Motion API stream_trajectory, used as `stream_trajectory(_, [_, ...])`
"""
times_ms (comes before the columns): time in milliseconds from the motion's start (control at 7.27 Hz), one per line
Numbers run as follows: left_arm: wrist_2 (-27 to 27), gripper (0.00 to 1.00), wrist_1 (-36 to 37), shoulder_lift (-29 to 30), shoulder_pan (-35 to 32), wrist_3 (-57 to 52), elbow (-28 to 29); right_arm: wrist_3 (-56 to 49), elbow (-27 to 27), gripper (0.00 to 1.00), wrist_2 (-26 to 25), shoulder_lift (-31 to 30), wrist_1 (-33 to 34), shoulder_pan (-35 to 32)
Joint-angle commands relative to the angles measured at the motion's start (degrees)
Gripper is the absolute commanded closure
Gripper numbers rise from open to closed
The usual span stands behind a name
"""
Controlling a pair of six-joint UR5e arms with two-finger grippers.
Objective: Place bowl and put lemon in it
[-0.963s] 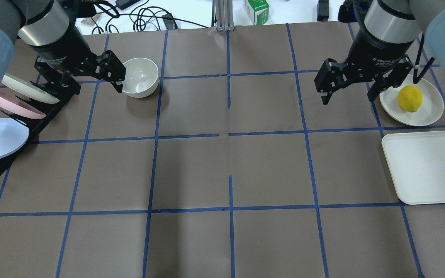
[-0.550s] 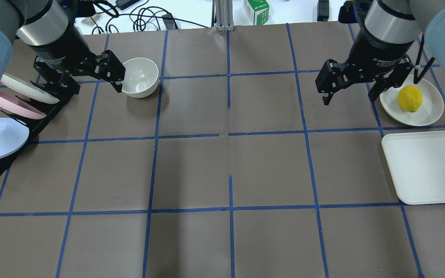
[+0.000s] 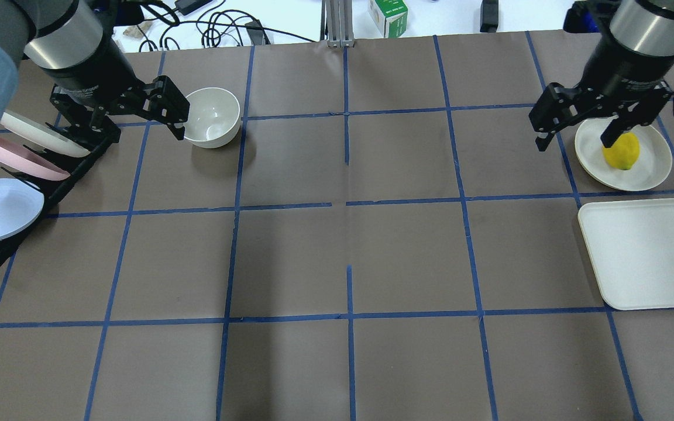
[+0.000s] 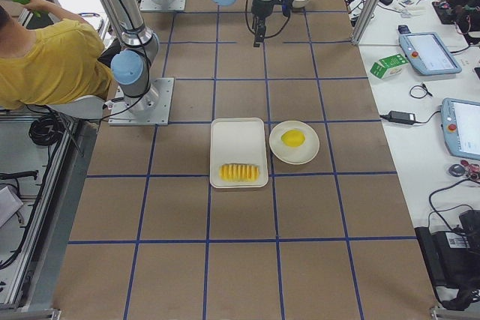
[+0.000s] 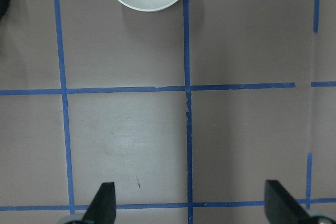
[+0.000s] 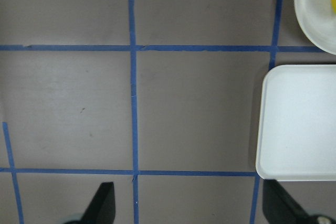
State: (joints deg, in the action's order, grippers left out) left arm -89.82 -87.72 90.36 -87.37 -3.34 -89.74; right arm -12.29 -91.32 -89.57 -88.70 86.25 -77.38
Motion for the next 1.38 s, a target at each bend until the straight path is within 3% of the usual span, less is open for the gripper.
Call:
stream_trajectory(0, [0.08,0.0,-0.09,0.08,0.0,0.0,-0.09,-0.89,0.0,0.0,-0.16,1.16,0.14,5.65])
stream_trajectory(138, [0.08,0.0,-0.09,0.08,0.0,-0.08,-0.09,-3.42,0.0,0.0,-3.64,1.51,3.1,5.75])
stream_trajectory(275, [0.17,0.0,-0.35,0.34,0.18,-0.08,0.17,-6.92,0.0,0.0,-5.85,4.12,10.44,6.01])
stream_trajectory(412, [0.43,0.0,-0.61,1.47,0.61,-0.61,1.39,-8.96,0.0,0.0,-6.22,8.06,13.91,7.58])
stream_trajectory(825, [1.05,0.0,0.35,14.88,1.05,-2.01,11.04,-19.83,0.0,0.0,-6.05,16.26,21.83,12.68])
stream_trajectory(1100, [1.13,0.0,7.52,23.33,3.41,-5.44,13.27,-22.84,0.18,0.0,-6.14,22.48,31.47,12.78])
stream_trajectory(1238, [4.01,0.0,12.17,27.11,7.08,-8.84,13.36,-26.87,0.09,0.0,-6.23,24.52,34.91,14.35])
